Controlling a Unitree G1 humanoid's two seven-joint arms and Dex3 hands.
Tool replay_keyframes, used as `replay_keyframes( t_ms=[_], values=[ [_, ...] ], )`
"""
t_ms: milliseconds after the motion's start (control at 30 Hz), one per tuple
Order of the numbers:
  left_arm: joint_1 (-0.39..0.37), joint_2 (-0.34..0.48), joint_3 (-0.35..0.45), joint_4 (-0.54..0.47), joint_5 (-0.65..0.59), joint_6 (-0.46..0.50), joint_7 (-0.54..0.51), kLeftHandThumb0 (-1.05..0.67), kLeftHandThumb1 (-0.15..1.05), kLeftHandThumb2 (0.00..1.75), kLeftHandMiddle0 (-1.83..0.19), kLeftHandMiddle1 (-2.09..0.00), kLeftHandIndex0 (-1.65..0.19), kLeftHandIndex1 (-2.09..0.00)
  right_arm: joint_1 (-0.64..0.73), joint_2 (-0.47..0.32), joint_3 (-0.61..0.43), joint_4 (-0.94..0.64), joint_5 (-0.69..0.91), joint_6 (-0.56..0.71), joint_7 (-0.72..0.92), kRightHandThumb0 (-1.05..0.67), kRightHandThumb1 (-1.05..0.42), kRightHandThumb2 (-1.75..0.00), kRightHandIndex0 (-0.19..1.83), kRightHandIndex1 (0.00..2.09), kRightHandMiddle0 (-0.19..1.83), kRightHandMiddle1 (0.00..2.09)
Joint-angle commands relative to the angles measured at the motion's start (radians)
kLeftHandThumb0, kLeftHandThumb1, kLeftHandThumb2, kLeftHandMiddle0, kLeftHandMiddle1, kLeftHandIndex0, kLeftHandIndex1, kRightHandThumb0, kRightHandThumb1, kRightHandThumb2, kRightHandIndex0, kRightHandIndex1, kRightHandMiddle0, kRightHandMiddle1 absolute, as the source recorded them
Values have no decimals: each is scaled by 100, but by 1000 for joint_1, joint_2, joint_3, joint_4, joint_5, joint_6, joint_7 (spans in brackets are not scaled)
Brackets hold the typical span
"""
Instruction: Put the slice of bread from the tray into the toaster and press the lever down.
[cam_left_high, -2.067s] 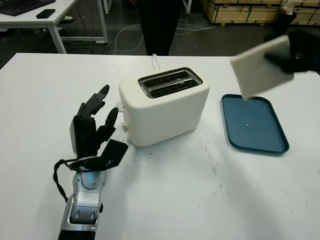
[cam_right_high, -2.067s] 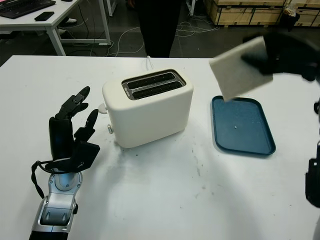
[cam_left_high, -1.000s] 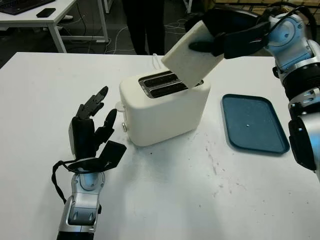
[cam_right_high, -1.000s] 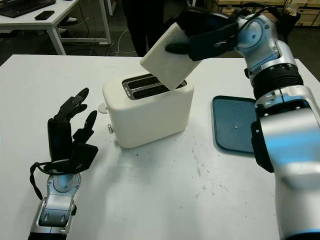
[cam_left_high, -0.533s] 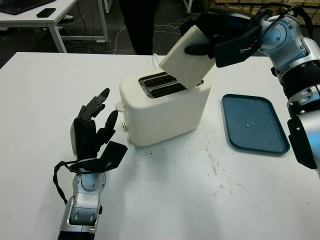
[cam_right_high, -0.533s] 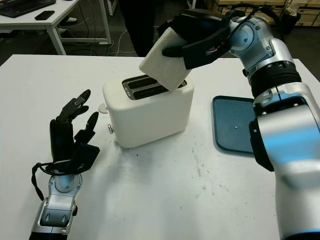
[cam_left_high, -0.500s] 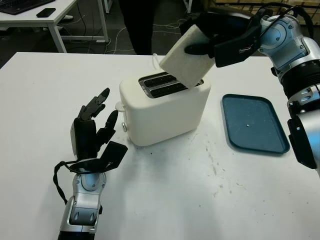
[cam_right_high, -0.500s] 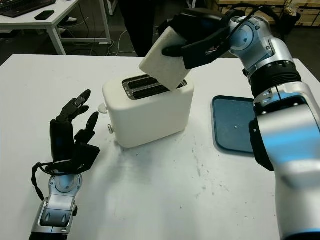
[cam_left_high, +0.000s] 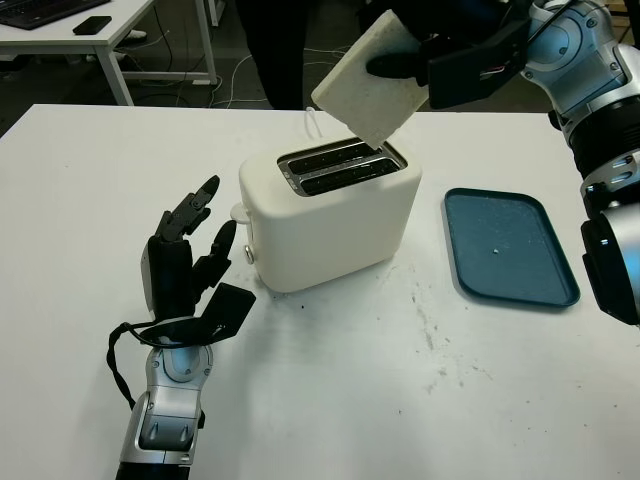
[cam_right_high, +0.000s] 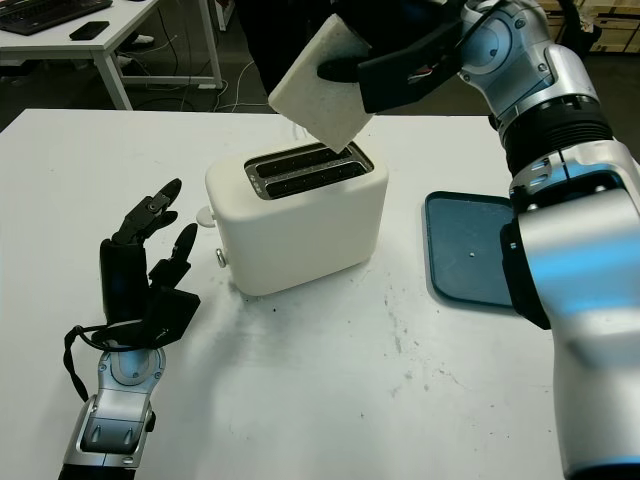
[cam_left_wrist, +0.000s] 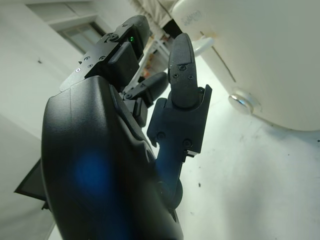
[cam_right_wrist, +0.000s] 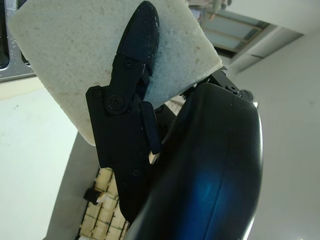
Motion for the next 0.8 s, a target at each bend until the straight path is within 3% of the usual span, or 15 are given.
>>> replay_keyframes(
  t_ms=[0,167,333,767],
  values=[
    [-9,2,-4,2,-5,-19,4,-37,92,34,-34,-93,-64,-1,-19,14,7,2,-6,-2,5,-46,-92,-55,95,175,66,175],
    [-6,-4,-6,-8,0,-4,2,-39,92,34,-34,-92,-64,-1,-4,24,47,2,-44,-17,-15,-50,-92,-56,95,175,70,175],
    [-6,1,-8,-7,13,-4,7,-38,92,34,-35,-91,-64,-1,16,27,98,-4,-117,-46,-120,-45,-92,-44,96,175,71,175],
    [-6,-2,-7,1,3,-15,8,-38,92,34,-35,-90,-64,-1,34,23,134,24,-141,-98,-174,-43,-92,-50,94,175,67,175]
  ],
)
